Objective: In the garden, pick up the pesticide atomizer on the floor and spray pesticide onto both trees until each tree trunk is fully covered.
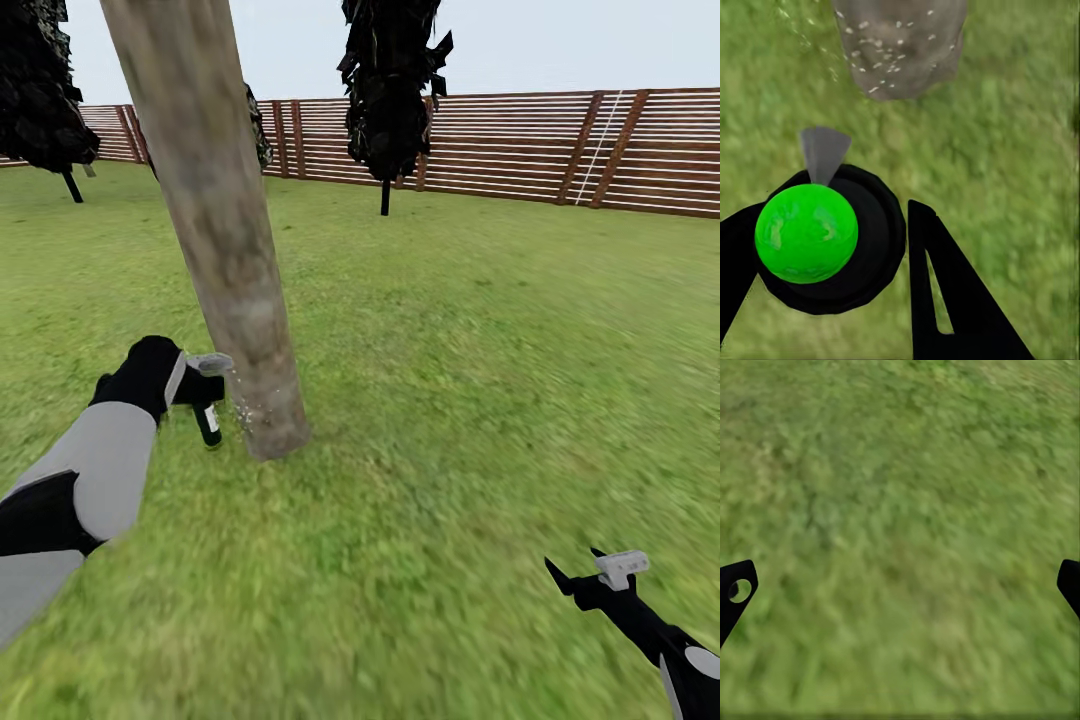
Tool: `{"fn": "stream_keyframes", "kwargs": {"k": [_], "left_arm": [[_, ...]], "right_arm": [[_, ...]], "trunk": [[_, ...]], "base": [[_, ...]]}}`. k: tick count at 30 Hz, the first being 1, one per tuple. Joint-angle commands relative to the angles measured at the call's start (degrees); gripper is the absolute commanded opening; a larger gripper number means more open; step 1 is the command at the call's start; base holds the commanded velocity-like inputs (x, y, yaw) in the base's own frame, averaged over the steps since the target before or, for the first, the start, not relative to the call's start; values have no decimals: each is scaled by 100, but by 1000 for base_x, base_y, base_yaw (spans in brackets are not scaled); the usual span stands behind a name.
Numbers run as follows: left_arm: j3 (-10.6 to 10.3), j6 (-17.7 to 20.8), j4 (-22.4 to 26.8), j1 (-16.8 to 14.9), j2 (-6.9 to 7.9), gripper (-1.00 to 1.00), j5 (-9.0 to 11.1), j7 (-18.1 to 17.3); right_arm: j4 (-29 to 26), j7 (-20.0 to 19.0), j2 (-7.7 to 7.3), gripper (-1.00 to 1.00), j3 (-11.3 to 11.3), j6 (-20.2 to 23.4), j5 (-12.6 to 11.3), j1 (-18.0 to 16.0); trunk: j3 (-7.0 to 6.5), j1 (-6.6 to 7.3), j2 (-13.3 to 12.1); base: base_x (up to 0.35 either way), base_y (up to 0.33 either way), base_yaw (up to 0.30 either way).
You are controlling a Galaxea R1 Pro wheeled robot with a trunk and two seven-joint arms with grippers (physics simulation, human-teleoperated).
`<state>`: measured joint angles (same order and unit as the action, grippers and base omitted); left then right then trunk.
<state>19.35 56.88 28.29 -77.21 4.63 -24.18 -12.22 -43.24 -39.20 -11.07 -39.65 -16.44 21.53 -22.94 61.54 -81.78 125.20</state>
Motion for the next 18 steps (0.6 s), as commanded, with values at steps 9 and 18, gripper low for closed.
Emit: {"fn": "stream_keyframes", "kwargs": {"k": [9,18], "left_arm": [[-253,-50,-86,578,2,-100,10,-24],[-540,7,40,837,21,-100,-8,-1039]], "right_arm": [[0,0,0,100,1,0,-1,0],[-4,-9,0,100,0,0,-5,0]], "trunk": [[1,-1,0],[1,-1,0]], "base": [[0,0,0],[0,0,0]]}}
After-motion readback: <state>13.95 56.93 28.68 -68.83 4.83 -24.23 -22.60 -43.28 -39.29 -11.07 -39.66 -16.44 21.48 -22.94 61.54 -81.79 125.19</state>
